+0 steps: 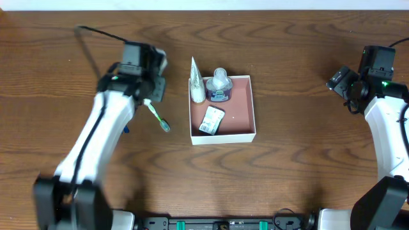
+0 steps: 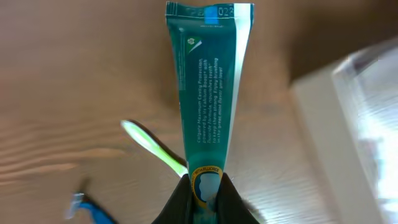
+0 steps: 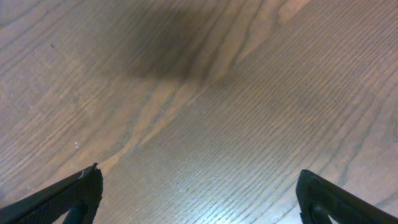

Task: Pack container
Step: 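Carry the toothpaste into the box and release it, then lower the left gripper onto the green toothbrush and grasp it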

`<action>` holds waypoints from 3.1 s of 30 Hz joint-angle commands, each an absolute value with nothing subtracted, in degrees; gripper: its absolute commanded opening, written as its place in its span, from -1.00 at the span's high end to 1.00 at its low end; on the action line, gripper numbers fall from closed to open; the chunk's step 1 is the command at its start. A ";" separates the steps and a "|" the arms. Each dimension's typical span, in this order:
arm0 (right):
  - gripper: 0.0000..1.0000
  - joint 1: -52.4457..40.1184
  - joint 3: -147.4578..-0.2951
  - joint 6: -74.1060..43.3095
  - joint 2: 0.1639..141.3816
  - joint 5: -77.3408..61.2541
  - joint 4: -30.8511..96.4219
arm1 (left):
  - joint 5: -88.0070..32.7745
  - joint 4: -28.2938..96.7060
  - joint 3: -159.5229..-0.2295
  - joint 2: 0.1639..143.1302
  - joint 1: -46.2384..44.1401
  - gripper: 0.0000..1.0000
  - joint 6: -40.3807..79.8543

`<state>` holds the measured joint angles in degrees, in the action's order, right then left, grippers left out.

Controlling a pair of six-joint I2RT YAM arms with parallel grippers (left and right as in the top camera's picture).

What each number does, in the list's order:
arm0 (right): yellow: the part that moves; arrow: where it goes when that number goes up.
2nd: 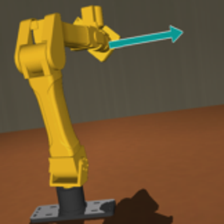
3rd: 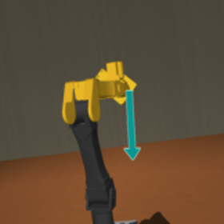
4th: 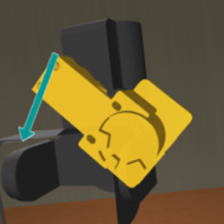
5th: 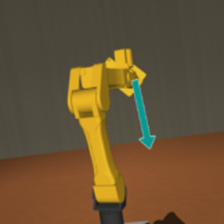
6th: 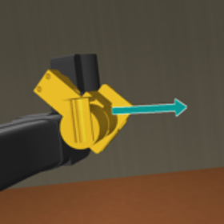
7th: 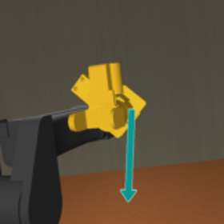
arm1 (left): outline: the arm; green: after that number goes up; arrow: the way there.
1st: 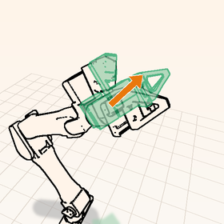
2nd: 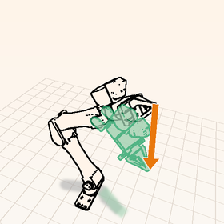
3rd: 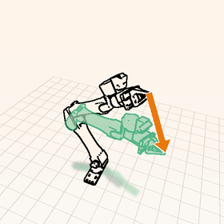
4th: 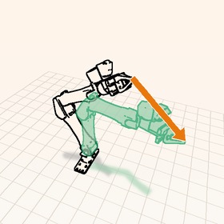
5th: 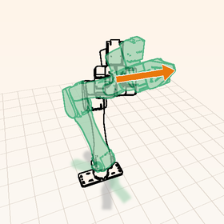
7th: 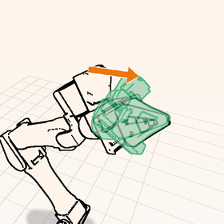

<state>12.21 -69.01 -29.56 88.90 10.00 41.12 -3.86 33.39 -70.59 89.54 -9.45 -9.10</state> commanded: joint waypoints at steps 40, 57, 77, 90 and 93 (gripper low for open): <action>-0.98 12.36 -69.28 -30.20 89.25 10.26 41.17 | -28.18 38.33 -71.55 86.52 -29.61 -0.18 -42.98; -0.98 12.36 -69.28 -30.20 89.25 10.26 41.17 | 11.66 41.91 -71.13 66.37 -16.78 -0.13 7.90; -0.98 12.36 -69.28 -30.20 89.25 10.26 41.17 | 3.33 35.05 -68.99 107.09 -9.10 -0.35 26.68; -0.98 12.36 -69.28 -30.20 89.25 10.26 41.17 | -0.95 35.07 -68.55 109.45 -8.93 -0.08 30.79; -0.99 12.36 -69.28 -30.20 89.25 10.26 41.17 | -1.15 35.09 -68.55 111.18 -8.84 -0.08 30.81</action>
